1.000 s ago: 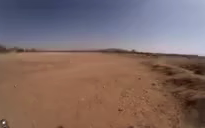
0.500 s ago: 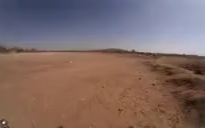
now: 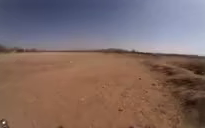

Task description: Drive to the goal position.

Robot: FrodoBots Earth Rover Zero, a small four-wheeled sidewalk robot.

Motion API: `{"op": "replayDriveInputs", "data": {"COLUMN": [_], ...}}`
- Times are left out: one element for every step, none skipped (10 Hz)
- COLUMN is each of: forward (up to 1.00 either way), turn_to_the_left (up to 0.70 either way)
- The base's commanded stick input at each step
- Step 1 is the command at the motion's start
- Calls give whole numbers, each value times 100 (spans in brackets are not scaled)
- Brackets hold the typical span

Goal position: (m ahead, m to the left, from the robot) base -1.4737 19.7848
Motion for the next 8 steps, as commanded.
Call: {"op": "replayDriveInputs", "data": {"forward": [0,0,0,0,0,0,0,0], "turn_to_the_left": [0,36,45,45,45,45,45,45]}}
